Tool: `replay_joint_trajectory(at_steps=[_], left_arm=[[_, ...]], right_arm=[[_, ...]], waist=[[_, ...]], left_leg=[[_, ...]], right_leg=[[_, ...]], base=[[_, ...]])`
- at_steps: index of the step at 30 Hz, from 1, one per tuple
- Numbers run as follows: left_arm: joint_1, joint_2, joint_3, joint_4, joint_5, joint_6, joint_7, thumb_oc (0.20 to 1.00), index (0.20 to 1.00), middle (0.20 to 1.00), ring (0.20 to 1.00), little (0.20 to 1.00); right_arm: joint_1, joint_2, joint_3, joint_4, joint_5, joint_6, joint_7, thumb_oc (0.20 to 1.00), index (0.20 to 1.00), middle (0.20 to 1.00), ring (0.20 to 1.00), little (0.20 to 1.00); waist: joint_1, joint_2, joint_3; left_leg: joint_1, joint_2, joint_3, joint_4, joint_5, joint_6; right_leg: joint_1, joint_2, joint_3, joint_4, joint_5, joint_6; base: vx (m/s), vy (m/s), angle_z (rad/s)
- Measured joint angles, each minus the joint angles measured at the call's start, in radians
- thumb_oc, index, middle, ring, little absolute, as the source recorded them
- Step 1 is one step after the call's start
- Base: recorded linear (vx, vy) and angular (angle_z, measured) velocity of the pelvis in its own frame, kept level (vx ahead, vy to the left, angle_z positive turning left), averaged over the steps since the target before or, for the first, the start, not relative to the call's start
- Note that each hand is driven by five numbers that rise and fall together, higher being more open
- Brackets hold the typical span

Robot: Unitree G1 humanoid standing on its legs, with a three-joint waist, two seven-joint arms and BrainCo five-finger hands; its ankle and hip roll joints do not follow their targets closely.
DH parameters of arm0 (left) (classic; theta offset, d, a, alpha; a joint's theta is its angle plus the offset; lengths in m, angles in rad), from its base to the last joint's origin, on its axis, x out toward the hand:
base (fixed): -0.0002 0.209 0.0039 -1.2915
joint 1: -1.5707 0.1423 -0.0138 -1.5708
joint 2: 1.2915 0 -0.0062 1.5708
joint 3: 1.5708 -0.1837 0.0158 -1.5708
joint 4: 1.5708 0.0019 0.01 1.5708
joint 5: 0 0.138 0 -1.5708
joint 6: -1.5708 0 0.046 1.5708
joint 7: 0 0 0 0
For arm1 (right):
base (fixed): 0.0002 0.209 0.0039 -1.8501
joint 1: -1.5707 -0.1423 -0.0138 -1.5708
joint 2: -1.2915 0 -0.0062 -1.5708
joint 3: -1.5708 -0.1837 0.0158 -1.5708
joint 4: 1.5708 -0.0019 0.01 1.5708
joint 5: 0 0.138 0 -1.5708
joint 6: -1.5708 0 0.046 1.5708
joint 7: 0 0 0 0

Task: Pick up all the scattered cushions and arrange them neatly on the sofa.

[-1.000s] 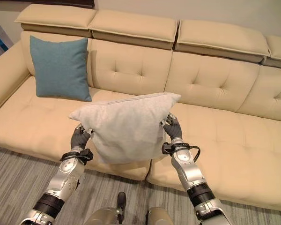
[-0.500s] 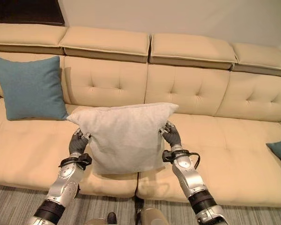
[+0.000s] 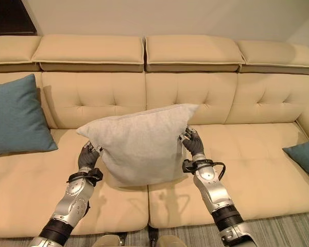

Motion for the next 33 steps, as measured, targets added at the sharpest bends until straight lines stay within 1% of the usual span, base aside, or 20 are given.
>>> replay_joint_trajectory(at_steps=[1,2,5,7,8,10,11,13,15,16,18,20,22,24,25,29,30,33], left_arm=[[-0.01,0.005,0.0,0.0,0.0,0.0,0.004,0.2,0.2,0.2,0.2,0.2],[-0.028,0.022,0.008,0.0,0.001,-0.002,0.006,0.2,0.2,0.2,0.2,0.2],[-0.089,0.05,0.014,0.0,0.001,-0.009,0.032,0.2,0.2,0.2,0.2,0.2],[-0.157,0.065,0.016,0.0,0.001,-0.018,0.07,0.2,0.2,0.2,0.2,0.2],[-0.186,0.073,0.015,0.0,0.001,-0.02,0.08,0.2,0.2,0.2,0.2,0.2],[-0.224,0.077,0.013,0.0,0.001,-0.021,0.092,0.2,0.2,0.2,0.2,0.2],[-0.315,0.102,-0.01,0.001,0.002,-0.022,0.115,0.2,0.2,0.2,0.2,0.2],[-0.361,0.092,-0.017,0.014,0.001,-0.027,0.124,0.2,0.2,0.2,0.2,0.2],[-0.482,0.103,-0.053,0.089,-0.003,-0.048,0.146,0.2,0.2,0.2,0.2,0.2],[-0.5,0.103,-0.054,0.089,-0.003,-0.049,0.153,0.2,0.2,0.2,0.2,0.2],[-0.524,0.111,-0.077,0.091,-0.004,-0.056,0.162,0.2,0.2,0.2,0.2,0.2],[-0.532,0.109,-0.087,0.094,-0.004,-0.062,0.163,0.2,0.2,0.2,0.2,0.2],[-0.571,0.106,-0.119,0.131,-0.004,-0.071,0.167,0.2,0.2,0.2,0.2,0.2],[-0.624,0.108,-0.138,0.182,-0.014,-0.074,0.184,0.2,0.2,0.2,0.2,0.2],[-0.645,0.104,-0.15,0.202,-0.035,-0.073,0.194,0.2,0.2,0.2,0.2,0.2],[-0.651,0.11,-0.15,0.203,-0.042,-0.081,0.201,0.2,0.2,0.2,0.2,0.2],[-0.654,0.102,-0.151,0.203,-0.049,-0.085,0.202,0.2,0.2,0.2,0.2,0.2],[-0.662,0.102,-0.16,0.215,-0.064,-0.089,0.202,0.2,0.2,0.2,0.2,0.2]], right_arm=[[-0.01,-0.001,0.005,0.0,-0.002,0.001,0.0,0.2,0.2,0.2,0.2,0.2],[-0.025,0.001,0.013,0.001,-0.007,0.001,-0.001,0.2,0.2,0.2,0.2,0.2],[-0.081,-0.001,0.028,0.004,-0.007,0.006,-0.011,0.2,0.2,0.2,0.2,0.2],[-0.152,0.001,0.042,0.038,-0.006,0.006,-0.038,0.2,0.2,0.2,0.2,0.2],[-0.18,0.0,0.044,0.058,-0.005,0.005,-0.045,0.2,0.2,0.2,0.2,0.2],[-0.225,-0.003,0.051,0.089,-0.002,0.006,-0.06,0.2,0.2,0.2,0.2,0.2],[-0.33,-0.024,0.06,0.166,0.015,0.006,-0.085,0.2,0.2,0.2,0.2,0.2],[-0.369,-0.026,0.063,0.175,0.023,0.007,-0.098,0.2,0.2,0.2,0.2,0.2],[-0.461,-0.047,0.076,0.221,0.025,0.006,-0.124,0.2,0.2,0.2,0.2,0.2],[-0.479,-0.051,0.076,0.224,0.028,0.006,-0.131,0.2,0.2,0.2,0.2,0.2],[-0.507,-0.056,0.078,0.238,0.035,0.005,-0.155,0.2,0.2,0.2,0.2,0.2],[-0.519,-0.058,0.079,0.251,0.044,0.004,-0.162,0.2,0.2,0.2,0.2,0.2],[-0.542,-0.076,0.079,0.283,0.058,0.004,-0.173,0.2,0.2,0.2,0.2,0.2],[-0.599,-0.089,0.095,0.334,0.072,0.004,-0.185,0.2,0.2,0.2,0.2,0.2],[-0.619,-0.092,0.101,0.346,0.073,0.004,-0.193,0.2,0.2,0.2,0.2,0.2],[-0.668,-0.103,0.121,0.37,0.076,0.002,-0.198,0.2,0.2,0.2,0.2,0.2],[-0.68,-0.124,0.136,0.37,0.081,0.001,-0.199,0.2,0.2,0.2,0.2,0.2],[-0.712,-0.14,0.162,0.378,0.082,0.001,-0.201,0.2,0.2,0.2,0.2,0.2]], waist=[[0.002,0.002,0.001],[0.011,0.005,0.003],[0.027,0.009,0.003],[0.041,0.009,0.003],[0.047,0.009,0.004],[0.052,0.009,0.004],[0.051,0.01,0.01],[0.046,0.012,0.013],[0.047,0.013,0.021],[0.042,0.011,0.023],[0.024,0.01,0.038],[0.018,0.013,0.043],[0.011,0.013,0.043],[0.009,0.014,0.048],[0.007,0.017,0.063],[-0.001,0.019,0.071],[-0.002,0.02,0.076],[-0.001,0.021,0.092]], left_leg=[[-0.001,-0.005,0.0,-0.006,0.0,-0.001],[-0.001,-0.016,0.0,-0.011,0.001,0.0],[-0.032,-0.028,0.0,-0.01,0.005,0.003],[-0.066,-0.032,0.002,-0.009,0.014,0.012],[-0.079,-0.033,0.006,-0.009,0.027,0.022],[-0.095,-0.033,0.01,-0.009,0.03,0.023],[-0.116,-0.031,0.013,-0.009,0.033,0.023],[-0.128,-0.03,0.018,-0.006,0.033,0.023],[-0.167,-0.026,0.014,-0.005,0.04,0.014],[-0.174,-0.024,0.012,-0.006,0.041,0.012],[-0.178,-0.021,0.015,-0.009,0.043,0.012],[-0.19,-0.02,0.02,-0.009,0.043,0.012],[-0.213,-0.018,0.02,-0.008,0.044,0.012],[-0.252,-0.013,0.022,-0.01,0.051,0.01],[-0.256,-0.012,0.023,-0.01,0.052,0.01],[-0.288,-0.007,0.024,-0.011,0.052,0.01],[-0.308,-0.006,0.023,-0.011,0.06,0.0],[-0.323,-0.005,0.022,-0.009,0.065,-0.005]], right_leg=[[-0.004,-0.007,-0.001,0.0,0.0,0.001],[-0.007,-0.019,-0.001,0.001,-0.002,0.021],[-0.036,-0.032,-0.002,0.003,0.003,0.033],[-0.071,-0.035,-0.003,0.005,0.007,0.04],[-0.084,-0.036,-0.003,0.004,0.011,0.043],[-0.1,-0.036,-0.003,0.002,0.013,0.042],[-0.11,-0.034,-0.007,-0.022,0.033,0.034],[-0.12,-0.032,-0.013,-0.024,0.034,0.034],[-0.153,-0.03,-0.021,-0.031,0.039,0.036],[-0.159,-0.027,-0.022,-0.036,0.051,0.03],[-0.163,-0.024,-0.021,-0.041,0.052,0.028],[-0.176,-0.024,-0.02,-0.042,0.052,0.028],[-0.201,-0.021,-0.02,-0.04,0.054,0.028],[-0.241,-0.017,-0.016,-0.041,0.062,0.031],[-0.245,-0.016,-0.016,-0.041,0.063,0.031],[-0.282,-0.011,-0.013,-0.042,0.064,0.031],[-0.3,-0.01,-0.013,-0.041,0.067,0.03],[-0.314,-0.008,-0.017,-0.041,0.067,0.03]], base=[[-0.01,0.095,0.01],[-0.01,0.06,0.01],[-0.05,0.022,0.05],[-0.06,-0.005,0.02],[-0.08,-0.009,-0.04],[-0.06,-0.021,-0.04],[-0.05,-0.033,-0.02],[-0.02,-0.02,0.0],[-0.01,-0.021,0.04],[-0.02,-0.033,0.02],[0.0,-0.051,-0.03],[-0.01,-0.02,-0.05],[0.0,-0.024,-0.04],[0.01,-0.028,-0.07],[0.02,-0.026,-0.04],[0.01,-0.027,-0.03],[-0.01,-0.034,0.02],[-0.03,-0.066,0.01]])
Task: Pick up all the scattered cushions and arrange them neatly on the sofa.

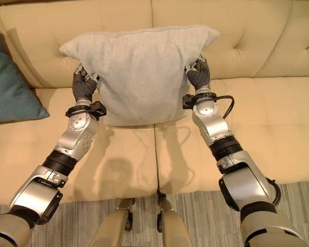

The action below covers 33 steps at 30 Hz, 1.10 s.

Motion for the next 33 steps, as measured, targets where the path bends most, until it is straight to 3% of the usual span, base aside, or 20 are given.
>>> replay_joint_trajectory(at_steps=[9,10,11,12,13,14,18,21,24,26,28,30,32,33], left_arm=[[-0.117,0.005,0.001,0.104,-0.006,-0.046,-0.001,0.2,0.2,0.2,0.2,0.2],[-0.128,0.007,0.0,0.117,-0.006,-0.05,-0.001,0.523,0.523,0.523,0.523,0.523],[-0.14,0.012,0.0,0.129,-0.006,-0.05,-0.001,1.0,1.0,1.0,1.0,1.0],[-0.164,0.03,-0.007,0.16,-0.004,-0.05,-0.006,1.0,1.0,1.0,1.0,1.0],[-0.187,0.049,-0.03,0.192,-0.001,-0.05,-0.012,1.0,1.0,1.0,1.0,1.0],[-0.225,0.081,-0.057,0.242,0.003,-0.045,-0.028,1.0,1.0,1.0,1.0,1.0],[-0.28,0.144,-0.079,0.307,0.004,-0.034,-0.071,1.0,1.0,1.0,1.0,1.0],[-0.324,0.261,-0.11,0.413,0.039,-0.029,-0.13,1.0,1.0,1.0,1.0,1.0],[-0.338,0.434,-0.117,0.509,0.047,-0.028,-0.175,1.0,1.0,1.0,1.0,1.0],[-0.257,0.511,-0.07,0.466,0.048,-0.031,-0.209,1.0,1.0,1.0,1.0,1.0],[-0.023,0.513,0.064,0.342,0.045,-0.035,-0.224,1.0,1.0,1.0,1.0,1.0],[0.193,0.476,0.162,0.216,0.044,-0.037,-0.24,1.0,1.0,1.0,1.0,1.0],[0.572,0.347,0.327,-0.118,0.046,-0.059,-0.26,1.0,1.0,1.0,1.0,1.0],[0.644,0.271,0.34,-0.11,0.045,-0.058,-0.265,1.0,1.0,1.0,1.0,1.0]], right_arm=[[-0.119,-0.021,0.062,0.075,-0.002,-0.017,-0.001,0.2,0.2,0.2,0.2,0.2],[-0.128,-0.018,0.072,0.082,-0.003,-0.022,-0.002,0.2,0.2,0.2,0.2,0.2],[-0.141,-0.021,0.077,0.096,-0.003,-0.024,-0.001,0.3,0.3,0.3,0.3,0.3],[-0.165,-0.021,0.094,0.126,-0.003,-0.027,-0.001,0.598,0.598,0.598,0.598,0.598],[-0.186,-0.021,0.118,0.151,-0.004,-0.03,0.0,0.598,0.598,0.598,0.598,0.598],[-0.228,-0.026,0.167,0.184,-0.014,-0.032,0.008,1.0,1.0,1.0,1.0,1.0],[-0.281,-0.026,0.215,0.234,-0.034,-0.036,0.041,1.0,1.0,1.0,1.0,1.0],[-0.335,-0.038,0.278,0.367,-0.055,-0.041,0.094,1.0,1.0,1.0,1.0,1.0],[-0.349,-0.141,0.332,0.418,-0.092,-0.038,0.146,1.0,1.0,1.0,1.0,1.0],[-0.311,-0.243,0.307,0.412,-0.092,-0.038,0.167,1.0,1.0,1.0,1.0,1.0],[-0.147,-0.256,0.144,0.321,-0.086,-0.042,0.175,1.0,1.0,1.0,1.0,1.0],[-0.013,-0.255,0.089,0.264,-0.077,-0.042,0.187,1.0,1.0,1.0,1.0,1.0],[0.272,-0.253,-0.016,0.036,-0.091,-0.044,0.215,1.0,1.0,1.0,1.0,1.0],[0.339,-0.246,-0.027,0.018,-0.099,-0.032,0.227,1.0,1.0,1.0,1.0,1.0]], waist=[[0.007,-0.004,0.002],[0.006,-0.004,0.002],[0.006,-0.004,0.002],[0.005,-0.004,0.002],[0.006,-0.004,0.002],[0.005,-0.004,0.002],[0.007,-0.005,0.001],[0.026,-0.004,0.001],[0.039,-0.003,0.0],[0.066,-0.002,0.0],[0.069,-0.002,0.0],[0.079,-0.002,0.0],[0.083,-0.001,-0.001],[0.098,-0.001,0.0]], left_leg=[[-0.114,0.019,-0.005,0.016,0.01,-0.014],[-0.122,0.02,-0.006,0.016,0.013,-0.018],[-0.127,0.02,-0.006,0.016,0.014,-0.019],[-0.134,0.022,-0.006,0.016,0.016,-0.022],[-0.138,0.023,-0.008,0.016,0.016,-0.022],[-0.148,0.027,-0.008,0.017,0.017,-0.023],[-0.165,0.033,-0.017,0.018,0.023,-0.032],[-0.167,0.035,-0.03,0.025,0.028,-0.039],[-0.166,0.033,-0.037,0.044,0.029,-0.04],[-0.161,0.032,-0.041,0.05,0.029,-0.041],[-0.122,0.03,-0.056,0.052,0.029,-0.041],[-0.091,0.027,-0.056,0.052,0.029,-0.041],[-0.05,0.019,-0.057,0.038,0.029,-0.04],[-0.02,0.018,-0.055,0.031,0.029,-0.041]], right_leg=[[-0.103,0.02,-0.01,0.0,0.012,-0.007],[-0.111,0.02,-0.011,0.0,0.013,-0.006],[-0.117,0.021,-0.011,0.0,0.014,-0.007],[-0.124,0.022,-0.01,0.0,0.015,-0.008],[-0.128,0.024,-0.011,0.0,0.016,-0.008],[-0.138,0.028,-0.011,0.001,0.02,-0.008],[-0.155,0.033,-0.015,0.001,0.022,-0.011],[-0.155,0.035,-0.023,0.003,0.027,-0.018],[-0.136,0.034,-0.039,0.003,0.027,-0.018],[-0.125,0.034,-0.051,0.003,0.027,-0.018],[-0.081,0.033,-0.062,0.005,0.027,-0.017],[-0.048,0.03,-0.062,0.005,0.025,-0.015],[-0.006,0.022,-0.062,0.002,-0.003,0.01],[0.021,0.02,-0.061,0.001,-0.01,0.012]], base=[[-0.01,-0.03,0.01],[0.0,0.0,0.0],[0.0,-0.032,-0.01],[0.0,0.0,0.0],[0.01,-0.018,-0.04],[-0.01,-0.006,-0.03],[0.0,0.003,0.01],[0.0,0.007,0.02],[0.04,0.021,0.13],[0.04,0.006,0.16],[0.05,0.0,0.18],[0.09,-0.021,0.13],[0.15,-0.021,0.16],[0.17,-0.015,0.07]])
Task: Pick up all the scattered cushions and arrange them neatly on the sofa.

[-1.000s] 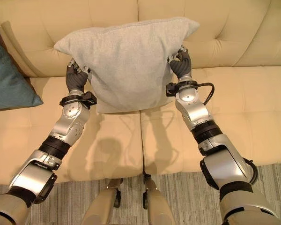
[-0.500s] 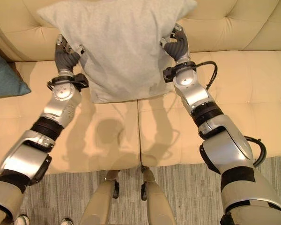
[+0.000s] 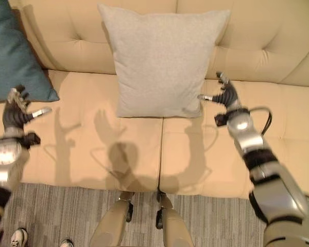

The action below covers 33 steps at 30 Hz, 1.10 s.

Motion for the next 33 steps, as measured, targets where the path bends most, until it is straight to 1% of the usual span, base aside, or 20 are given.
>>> replay_joint_trajectory(at_steps=[1,2,3,5,8,10,12,13,15,17,19,22,24,27,28,29,30,31,32,33], left_arm=[[0.127,-0.101,0.059,-0.008,0.003,-0.004,-0.026,1.0,1.0,1.0,1.0,1.0],[0.236,-0.226,0.078,0.055,-0.002,0.008,-0.026,1.0,1.0,1.0,1.0,1.0],[0.269,-0.233,0.025,0.115,0.0,0.041,-0.034,1.0,1.0,1.0,1.0,1.0],[0.322,-0.26,0.016,0.128,0.023,0.058,-0.07,1.0,1.0,1.0,1.0,1.0],[0.32,-0.297,0.001,0.274,0.082,0.091,-0.098,1.0,1.0,1.0,1.0,1.0],[0.268,-0.326,0.013,0.521,0.143,0.114,-0.113,1.0,1.0,1.0,1.0,1.0],[0.269,-0.339,0.014,0.583,0.168,0.128,-0.117,1.0,1.0,1.0,1.0,1.0],[0.224,-0.367,0.021,0.698,0.202,0.152,-0.129,1.0,1.0,1.0,1.0,1.0],[0.227,-0.384,0.008,0.746,0.258,0.16,-0.136,1.0,1.0,1.0,1.0,1.0],[0.227,-0.388,-0.003,0.762,0.305,0.174,-0.137,1.0,1.0,1.0,1.0,1.0],[0.2,-0.392,-0.008,0.852,0.371,0.19,-0.15,1.0,1.0,1.0,1.0,1.0],[0.226,-0.393,-0.014,0.876,0.409,0.211,-0.152,1.0,1.0,1.0,1.0,1.0],[0.231,-0.393,-0.015,0.879,0.433,0.218,-0.155,1.0,1.0,1.0,1.0,1.0],[0.233,-0.392,-0.015,0.879,0.461,0.23,-0.172,1.0,1.0,1.0,1.0,1.0],[0.233,-0.393,-0.015,0.878,0.46,0.231,-0.172,1.0,1.0,1.0,1.0,1.0],[0.228,-0.393,-0.015,0.878,0.46,0.232,-0.171,1.0,1.0,1.0,1.0,1.0],[0.227,-0.396,-0.029,0.878,0.459,0.232,-0.172,1.0,1.0,1.0,1.0,1.0],[0.23,-0.408,-0.037,0.879,0.458,0.232,-0.172,1.0,1.0,1.0,1.0,1.0],[0.225,-0.429,-0.037,0.88,0.458,0.236,-0.173,1.0,1.0,1.0,1.0,1.0],[0.226,-0.44,-0.035,0.88,0.458,0.235,-0.173,1.0,1.0,1.0,1.0,1.0]], right_arm=[[0.146,0.046,-0.108,-0.141,-0.041,-0.005,0.008,1.0,1.0,1.0,1.0,1.0],[0.3,0.096,-0.144,-0.2,-0.078,-0.027,0.022,1.0,1.0,1.0,1.0,1.0],[0.343,0.128,-0.145,-0.159,-0.092,-0.022,0.028,1.0,1.0,1.0,1.0,1.0],[0.427,0.2,-0.205,-0.114,-0.132,-0.021,0.041,1.0,1.0,1.0,1.0,1.0],[0.473,0.237,-0.183,0.052,-0.2,0.0,0.068,1.0,1.0,1.0,1.0,1.0],[0.498,0.267,-0.183,0.223,-0.261,0.023,0.078,1.0,1.0,1.0,1.0,1.0],[0.522,0.271,-0.173,0.262,-0.288,0.027,0.083,1.0,1.0,1.0,1.0,1.0],[0.503,0.276,-0.169,0.345,-0.323,0.042,0.087,1.0,1.0,1.0,1.0,1.0],[0.529,0.285,-0.162,0.379,-0.355,0.04,0.087,1.0,1.0,1.0,1.0,1.0],[0.541,0.294,-0.146,0.406,-0.37,0.055,0.091,1.0,1.0,1.0,1.0,1.0],[0.531,0.33,-0.165,0.522,-0.402,0.059,0.089,1.0,1.0,1.0,1.0,1.0],[0.578,0.337,-0.166,0.543,-0.409,0.066,0.091,1.0,1.0,1.0,1.0,1.0],[0.59,0.34,-0.166,0.568,-0.424,0.068,0.091,1.0,1.0,1.0,1.0,1.0],[0.612,0.341,-0.194,0.609,-0.425,0.082,0.092,1.0,1.0,1.0,1.0,1.0],[0.606,0.341,-0.194,0.609,-0.425,0.087,0.092,1.0,1.0,1.0,1.0,1.0],[0.598,0.348,-0.193,0.608,-0.425,0.088,0.092,1.0,1.0,1.0,1.0,1.0],[0.578,0.349,-0.189,0.598,-0.425,0.088,0.093,1.0,1.0,1.0,1.0,1.0],[0.569,0.34,-0.188,0.596,-0.425,0.088,0.093,1.0,1.0,1.0,1.0,1.0],[0.554,0.327,-0.19,0.582,-0.424,0.086,0.091,1.0,1.0,1.0,1.0,1.0],[0.553,0.32,-0.193,0.574,-0.424,0.086,0.09,1.0,1.0,1.0,1.0,1.0]], waist=[[-0.004,0.001,-0.001],[-0.019,0.0,-0.022],[-0.02,0.0,-0.049],[-0.02,-0.007,-0.058],[-0.023,0.001,-0.079],[-0.04,0.018,-0.117],[-0.062,0.026,-0.138],[-0.07,0.038,-0.15],[-0.079,0.044,-0.184],[-0.082,0.046,-0.196],[-0.083,0.046,-0.206],[-0.089,0.05,-0.229],[-0.088,0.052,-0.23],[-0.098,0.043,-0.227],[-0.097,0.033,-0.222],[-0.096,0.006,-0.205],[-0.086,-0.03,-0.196],[-0.075,-0.038,-0.199],[-0.084,-0.025,-0.204],[-0.088,-0.005,-0.207]], left_leg=[[0.053,-0.004,-0.002,-0.023,-0.001,-0.001],[0.11,-0.003,-0.005,-0.051,-0.006,-0.006],[0.107,0.007,0.0,-0.052,-0.044,-0.032],[0.103,0.014,0.006,-0.054,-0.065,-0.024],[0.139,0.01,0.023,-0.054,-0.062,-0.022],[0.175,0.007,0.027,-0.054,-0.065,-0.015],[0.18,0.007,0.028,-0.053,-0.066,-0.012],[0.206,0.009,0.03,-0.054,-0.067,-0.006],[0.214,0.012,0.031,-0.054,-0.072,-0.002],[0.223,0.019,0.031,-0.051,-0.072,-0.001],[0.259,0.029,0.04,-0.052,-0.075,0.003],[0.278,0.037,0.041,-0.047,-0.084,0.011],[0.283,0.04,0.039,-0.046,-0.08,0.015],[0.306,0.037,0.029,-0.03,-0.076,0.014],[0.305,0.03,0.016,-0.008,-0.071,0.006],[0.293,0.009,-0.016,0.041,-0.06,-0.012],[0.28,-0.034,-0.12,0.085,-0.066,-0.018],[0.289,-0.057,-0.203,0.089,-0.082,-0.015],[0.304,-0.069,-0.242,0.088,-0.106,-0.008],[0.317,-0.064,-0.234,0.08,-0.105,-0.007]], right_leg=[[0.047,-0.005,-0.002,-0.002,-0.021,-0.001],[0.09,-0.004,-0.004,0.003,-0.046,-0.018],[0.08,0.005,-0.01,0.016,-0.057,-0.043],[0.057,0.01,-0.01,0.054,-0.066,-0.058],[0.071,0.002,-0.002,0.089,-0.077,-0.052],[0.102,-0.002,0.0,0.097,-0.081,-0.046],[0.108,-0.003,0.001,0.093,-0.081,-0.046],[0.137,-0.001,-0.001,0.086,-0.08,-0.045],[0.144,0.002,0.0,0.08,-0.085,-0.053],[0.148,0.009,0.001,0.08,-0.089,-0.059],[0.185,0.018,0.0,0.073,-0.093,-0.067],[0.201,0.026,0.0,0.079,-0.105,-0.084],[0.217,0.031,-0.004,0.081,-0.103,-0.081],[0.234,0.029,0.003,0.081,-0.114,-0.097],[0.233,0.026,0.03,0.087,-0.12,-0.105],[0.234,0.009,0.054,0.093,-0.117,-0.104],[0.223,-0.011,0.115,0.102,-0.109,-0.099],[0.21,-0.018,0.166,0.101,-0.097,-0.083],[0.208,-0.017,0.207,0.09,-0.065,-0.064],[0.21,-0.011,0.211,0.075,-0.054,-0.061]], base=[[0.11,0.011,0.09],[0.13,0.021,0.2],[0.12,0.025,0.12],[0.08,0.008,0.0],[0.06,0.015,-0.13],[0.04,0.017,-0.09],[0.04,0.001,-0.04],[0.05,-0.005,-0.05],[0.03,-0.004,-0.03],[0.03,-0.019,-0.04],[0.02,-0.025,-0.05],[-0.03,-0.048,-0.02],[-0.07,-0.046,0.07],[-0.09,0.001,-0.05],[-0.16,0.014,-0.43],[-0.15,0.037,-0.81],[-0.15,0.064,-1.19],[-0.15,0.115,-1.54],[-0.19,0.137,-1.3],[-0.23,0.129,-0.79]])
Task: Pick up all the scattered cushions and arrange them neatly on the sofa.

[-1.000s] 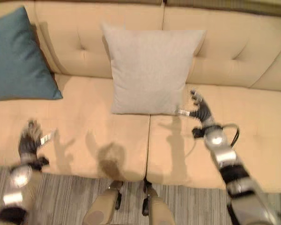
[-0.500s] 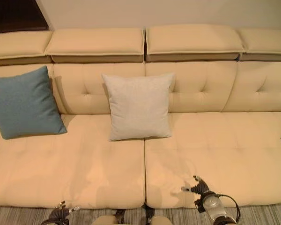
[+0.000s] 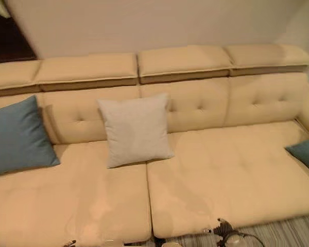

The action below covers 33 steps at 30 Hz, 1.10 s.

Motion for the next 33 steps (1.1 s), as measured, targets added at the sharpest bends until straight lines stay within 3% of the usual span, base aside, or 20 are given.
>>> replay_joint_trajectory(at_steps=[1,2,3,4,5,7,8,9,11,12,13,15,16,19,24,26,27,29,31,33], left_arm=[[-0.028,-0.007,-0.003,-0.004,0.0,-0.002,0.001,1.0,1.0,1.0,1.0,1.0],[-0.045,-0.007,-0.016,-0.005,0.0,-0.005,0.002,1.0,1.0,1.0,1.0,1.0],[-0.065,-0.005,-0.022,-0.006,0.001,-0.012,0.001,1.0,1.0,1.0,1.0,1.0],[-0.07,0.0,-0.021,-0.009,0.001,-0.017,0.001,1.0,1.0,1.0,1.0,1.0],[-0.108,0.0,-0.019,-0.009,0.0,-0.021,0.002,1.0,1.0,1.0,1.0,1.0],[-0.131,0.0,-0.018,-0.009,0.0,-0.027,0.002,1.0,1.0,1.0,1.0,1.0],[-0.131,0.004,-0.018,-0.007,0.001,-0.022,0.002,1.0,1.0,1.0,1.0,1.0],[-0.115,0.005,-0.02,-0.006,0.001,-0.023,0.002,1.0,1.0,1.0,1.0,1.0],[-0.096,0.008,-0.018,-0.002,0.001,-0.017,0.002,1.0,1.0,1.0,1.0,1.0],[-0.084,0.012,-0.017,-0.003,0.001,-0.018,0.002,1.0,1.0,1.0,1.0,1.0],[-0.073,0.019,-0.007,-0.003,0.001,-0.013,0.002,1.0,1.0,1.0,1.0,1.0],[-0.06,0.035,-0.01,-0.002,0.001,-0.008,0.001,1.0,1.0,1.0,1.0,1.0],[-0.061,0.027,-0.013,0.006,0.003,0.003,0.002,1.0,1.0,1.0,1.0,1.0],[-0.018,0.003,-0.025,0.002,0.005,0.006,0.001,1.0,1.0,1.0,1.0,1.0],[-0.036,0.007,-0.07,0.0,0.014,0.009,0.002,1.0,1.0,1.0,1.0,1.0],[-0.036,0.02,-0.085,-0.002,0.011,0.005,0.003,1.0,1.0,1.0,1.0,1.0],[-0.037,0.015,-0.096,-0.003,0.013,0.004,0.0,1.0,1.0,1.0,1.0,1.0],[-0.048,-0.007,-0.096,-0.002,0.013,0.004,0.001,1.0,1.0,1.0,1.0,1.0],[-0.08,-0.012,-0.1,0.009,0.014,0.003,0.001,1.0,1.0,1.0,1.0,1.0],[-0.103,-0.012,-0.1,0.018,0.034,0.003,-0.002,1.0,1.0,1.0,1.0,1.0]], right_arm=[[0.012,-0.003,0.0,-0.005,0.0,0.003,-0.001,1.0,1.0,1.0,1.0,1.0],[0.01,0.003,-0.001,0.001,0.0,0.008,-0.001,1.0,1.0,1.0,1.0,1.0],[-0.028,0.032,0.008,0.001,0.0,0.01,0.002,1.0,1.0,1.0,1.0,1.0],[-0.05,0.041,0.013,0.001,0.0,0.01,0.005,1.0,1.0,1.0,1.0,1.0],[-0.066,0.051,0.008,-0.002,-0.001,0.011,0.001,1.0,1.0,1.0,1.0,1.0],[-0.063,0.063,0.013,0.008,-0.001,0.013,0.003,1.0,1.0,1.0,1.0,1.0],[-0.065,0.072,0.019,0.027,-0.002,0.013,-0.001,1.0,1.0,1.0,1.0,1.0],[-0.065,0.084,0.024,0.05,-0.009,0.017,0.0,1.0,1.0,1.0,1.0,1.0],[-0.043,0.083,0.036,0.056,-0.021,0.014,0.002,1.0,1.0,1.0,1.0,1.0],[-0.038,0.084,0.032,0.063,-0.021,0.016,0.001,1.0,1.0,1.0,1.0,1.0],[-0.031,0.088,0.027,0.072,-0.021,0.018,-0.001,1.0,1.0,1.0,1.0,1.0],[-0.026,0.099,0.028,0.074,-0.021,0.021,-0.001,1.0,1.0,1.0,1.0,1.0],[-0.017,0.095,-0.002,0.073,-0.021,0.024,-0.005,1.0,1.0,1.0,1.0,1.0],[0.025,0.087,0.0,0.071,-0.02,0.024,-0.007,1.0,1.0,1.0,1.0,1.0],[0.102,0.078,-0.003,0.073,-0.017,0.033,-0.016,1.0,1.0,1.0,1.0,1.0],[0.073,0.088,0.003,0.085,-0.016,0.032,-0.017,1.0,1.0,1.0,1.0,1.0],[0.065,0.079,0.003,0.083,-0.016,0.031,-0.019,1.0,1.0,1.0,1.0,1.0],[0.071,0.054,0.001,0.081,-0.015,0.032,-0.024,1.0,1.0,1.0,1.0,1.0],[0.057,0.067,0.0,0.084,-0.002,0.031,-0.023,1.0,1.0,1.0,1.0,1.0],[0.034,0.084,-0.003,0.078,0.001,0.03,-0.025,1.0,1.0,1.0,1.0,1.0]], waist=[[-0.036,0.014,0.003],[-0.044,0.018,0.004],[-0.011,0.018,0.01],[-0.005,0.011,0.019],[-0.025,-0.012,0.058],[-0.01,-0.013,0.08],[-0.004,-0.009,0.085],[0.031,0.005,0.094],[0.027,0.027,0.084],[0.03,0.025,0.081],[0.063,0.034,0.075],[0.06,0.015,0.061],[0.06,0.031,0.064],[0.056,0.042,0.013],[0.015,0.019,-0.018],[0.04,-0.046,-0.009],[0.058,-0.05,-0.013],[0.035,-0.01,-0.014],[0.012,0.004,-0.008],[0.016,-0.032,0.015]], left_leg=[[0.009,0.006,0.02,-0.011,-0.018,0.015],[0.012,0.006,0.024,-0.017,-0.031,0.035],[0.026,0.016,0.061,-0.043,-0.049,0.068],[0.028,0.023,0.084,-0.052,-0.049,0.065],[0.018,-0.004,0.112,-0.029,-0.071,0.077],[0.01,0.009,0.186,-0.041,-0.074,0.097],[0.002,0.019,0.242,-0.029,-0.059,0.115],[0.03,0.041,0.297,-0.044,-0.056,0.117],[0.023,0.055,0.3,-0.039,-0.071,0.128],[0.018,0.065,0.32,-0.042,-0.048,0.14],[0.019,0.088,0.357,-0.075,-0.025,0.126],[-0.007,0.087,0.339,-0.069,-0.02,0.089],[-0.008,0.116,0.367,-0.081,0.005,0.082],[-0.014,0.151,0.333,-0.083,0.012,0.027],[-0.033,0.173,0.297,-0.028,0.01,-0.013],[-0.041,0.068,0.047,0.057,-0.003,-0.023],[-0.034,0.026,-0.042,0.067,-0.013,-0.027],[-0.033,0.022,-0.011,0.043,-0.024,-0.008],[-0.012,0.042,0.019,-0.007,-0.071,0.024],[0.004,0.031,0.1,-0.024,-0.08,0.051]], right_leg=[[-0.005,0.011,0.018,-0.009,0.027,-0.001],[-0.017,0.017,0.039,-0.006,0.032,0.007],[-0.078,0.042,0.115,0.011,0.072,0.08],[-0.086,0.04,0.114,0.013,0.072,0.095],[-0.119,0.026,0.115,0.013,0.091,0.086],[-0.156,-0.015,-0.001,0.045,0.063,0.125],[-0.182,-0.037,-0.122,0.136,0.023,0.09],[-0.206,-0.072,-0.286,0.314,-0.04,0.049],[-0.148,-0.084,-0.284,0.401,-0.124,0.115],[-0.118,-0.096,-0.275,0.404,-0.16,0.119],[-0.083,-0.129,-0.322,0.458,-0.215,0.107],[0.042,-0.142,-0.305,0.255,-0.232,0.151],[0.068,-0.121,-0.347,0.166,-0.216,0.094],[0.056,-0.051,-0.309,0.138,-0.189,0.065],[0.027,-0.026,-0.283,0.189,-0.216,0.014],[-0.004,-0.067,-0.168,0.201,-0.185,-0.007],[-0.005,-0.076,-0.13,0.181,-0.162,0.009],[0.01,-0.058,-0.113,0.127,-0.114,0.017],[-0.024,-0.037,-0.071,0.12,-0.099,0.037],[-0.072,-0.04,-0.009,0.129,-0.056,0.077]], base=[[-0.28,0.11,-0.36],[-0.32,0.091,-1.49],[-0.41,0.083,-1.91],[-0.32,0.054,-2.24],[-0.36,0.058,-1.38],[-0.23,0.049,-1.07],[-0.12,0.001,-1.11],[-0.05,-0.01,-1.16],[-0.12,-0.07,-0.74],[-0.1,-0.079,-0.59],[-0.08,-0.138,-0.77],[-0.12,-0.171,-0.45],[-0.04,-0.154,-0.31],[0.0,-0.178,-0.41],[-0.06,-0.105,-0.11],[-0.09,-0.038,-1.24],[-0.07,0.0,-1.42],[-0.06,0.036,-0.58],[-0.1,0.084,-0.58],[-0.07,0.047,-1.48]])
